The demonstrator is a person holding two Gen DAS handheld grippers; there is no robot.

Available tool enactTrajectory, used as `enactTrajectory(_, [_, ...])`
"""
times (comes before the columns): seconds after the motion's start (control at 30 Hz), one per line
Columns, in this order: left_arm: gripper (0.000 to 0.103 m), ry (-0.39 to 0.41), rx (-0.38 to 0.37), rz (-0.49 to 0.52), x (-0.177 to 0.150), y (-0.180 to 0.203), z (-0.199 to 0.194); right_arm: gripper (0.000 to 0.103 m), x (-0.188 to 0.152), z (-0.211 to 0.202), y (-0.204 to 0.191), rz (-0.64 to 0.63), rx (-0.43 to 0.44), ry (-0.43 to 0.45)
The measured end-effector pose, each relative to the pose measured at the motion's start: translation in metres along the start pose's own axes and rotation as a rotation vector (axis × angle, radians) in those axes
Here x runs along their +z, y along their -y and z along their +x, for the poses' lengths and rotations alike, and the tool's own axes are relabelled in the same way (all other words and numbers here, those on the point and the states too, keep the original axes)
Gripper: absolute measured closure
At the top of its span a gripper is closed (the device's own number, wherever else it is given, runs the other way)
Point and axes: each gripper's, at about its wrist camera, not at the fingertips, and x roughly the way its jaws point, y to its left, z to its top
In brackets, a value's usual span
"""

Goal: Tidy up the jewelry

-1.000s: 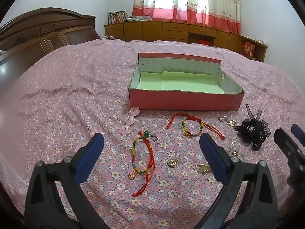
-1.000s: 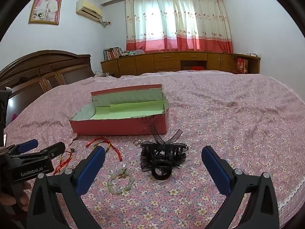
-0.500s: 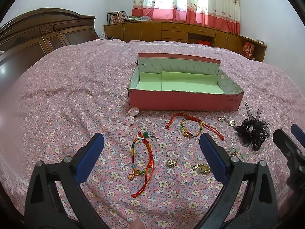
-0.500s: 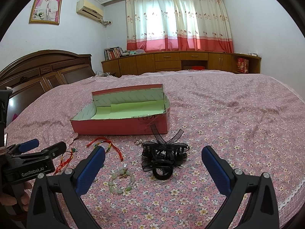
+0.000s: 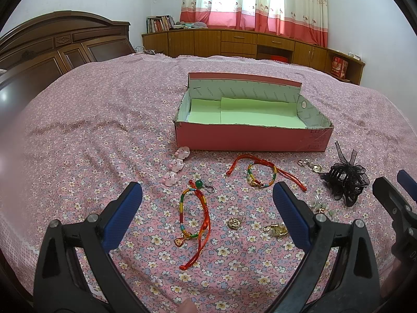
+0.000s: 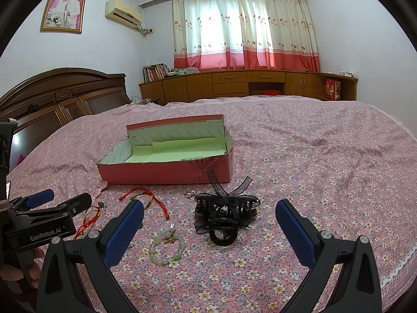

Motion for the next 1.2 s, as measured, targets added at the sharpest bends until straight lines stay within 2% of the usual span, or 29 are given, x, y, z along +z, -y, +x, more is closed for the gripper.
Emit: enactTrajectory(1.2, [0.009,0.000,-0.001,0.000,0.0010,0.0020,0.0018,0.000,-0.0010,-0.0001,0.0006,0.002,0.001,-0.002])
